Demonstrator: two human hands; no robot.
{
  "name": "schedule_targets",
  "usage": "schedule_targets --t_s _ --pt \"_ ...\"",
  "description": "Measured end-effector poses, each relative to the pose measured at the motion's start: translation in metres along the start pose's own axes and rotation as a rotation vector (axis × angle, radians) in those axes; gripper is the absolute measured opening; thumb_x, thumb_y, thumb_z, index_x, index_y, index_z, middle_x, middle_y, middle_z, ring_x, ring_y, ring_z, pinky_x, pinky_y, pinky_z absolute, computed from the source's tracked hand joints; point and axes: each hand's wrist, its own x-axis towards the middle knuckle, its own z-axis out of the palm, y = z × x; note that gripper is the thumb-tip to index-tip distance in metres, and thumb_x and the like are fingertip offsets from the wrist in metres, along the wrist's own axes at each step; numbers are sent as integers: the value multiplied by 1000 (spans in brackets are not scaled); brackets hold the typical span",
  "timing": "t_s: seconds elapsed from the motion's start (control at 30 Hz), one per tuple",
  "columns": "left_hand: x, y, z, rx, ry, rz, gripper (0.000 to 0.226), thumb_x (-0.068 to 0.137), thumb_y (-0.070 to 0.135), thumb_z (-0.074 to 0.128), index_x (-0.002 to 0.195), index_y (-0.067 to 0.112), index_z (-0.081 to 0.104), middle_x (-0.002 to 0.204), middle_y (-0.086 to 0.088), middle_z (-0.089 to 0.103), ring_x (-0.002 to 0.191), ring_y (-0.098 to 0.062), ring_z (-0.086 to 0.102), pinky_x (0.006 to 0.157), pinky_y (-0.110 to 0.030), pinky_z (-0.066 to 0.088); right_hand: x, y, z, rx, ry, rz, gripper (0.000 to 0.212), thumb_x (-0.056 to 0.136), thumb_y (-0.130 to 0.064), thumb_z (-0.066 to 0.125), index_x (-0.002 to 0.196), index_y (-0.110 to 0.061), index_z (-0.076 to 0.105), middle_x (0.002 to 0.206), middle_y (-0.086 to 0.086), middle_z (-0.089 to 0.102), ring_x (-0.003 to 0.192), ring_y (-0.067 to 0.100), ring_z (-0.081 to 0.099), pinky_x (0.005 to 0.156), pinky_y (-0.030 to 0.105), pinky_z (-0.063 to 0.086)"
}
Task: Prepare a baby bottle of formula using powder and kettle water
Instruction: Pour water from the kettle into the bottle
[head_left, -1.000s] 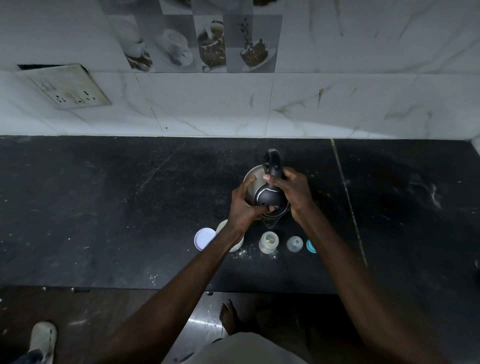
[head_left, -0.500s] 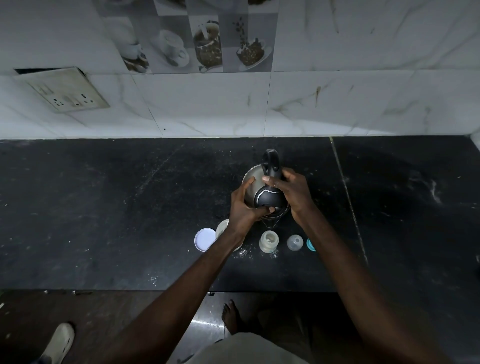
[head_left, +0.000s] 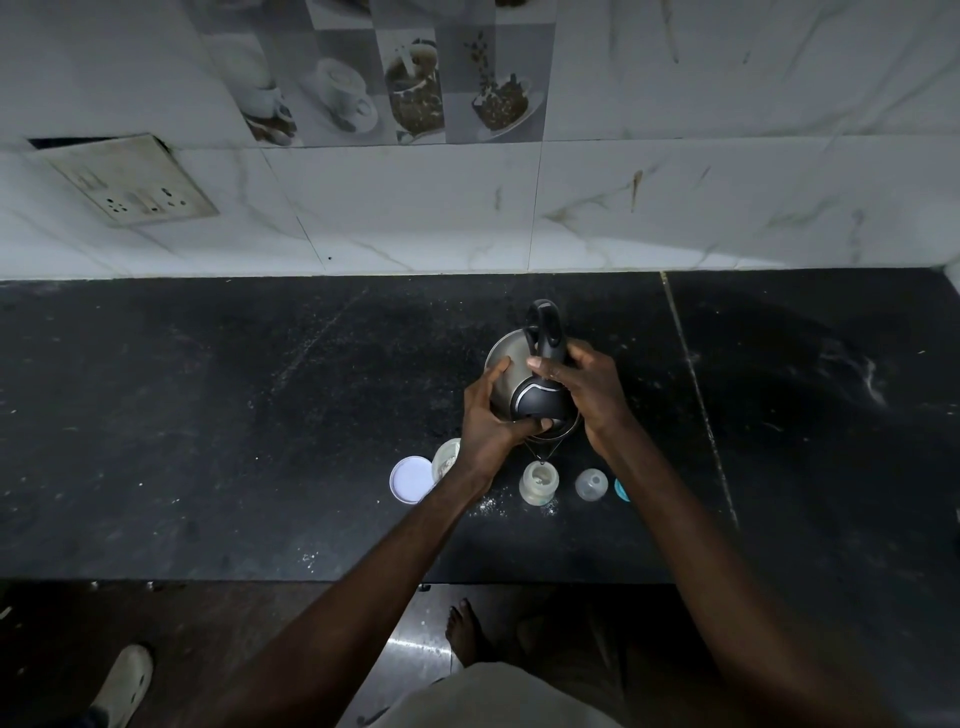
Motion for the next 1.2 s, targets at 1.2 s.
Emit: schedule_targets --t_s 1.2 --pt "-3 -11 1 -15 13 32 101 47 28 100 133 55 54 155 -3 36 144 -25 48 110 -58 50 -4 2 1 -24 -6 -23 37 70 -32 93 104 -24 81 106 -3 80 96 16 79 79 29 62"
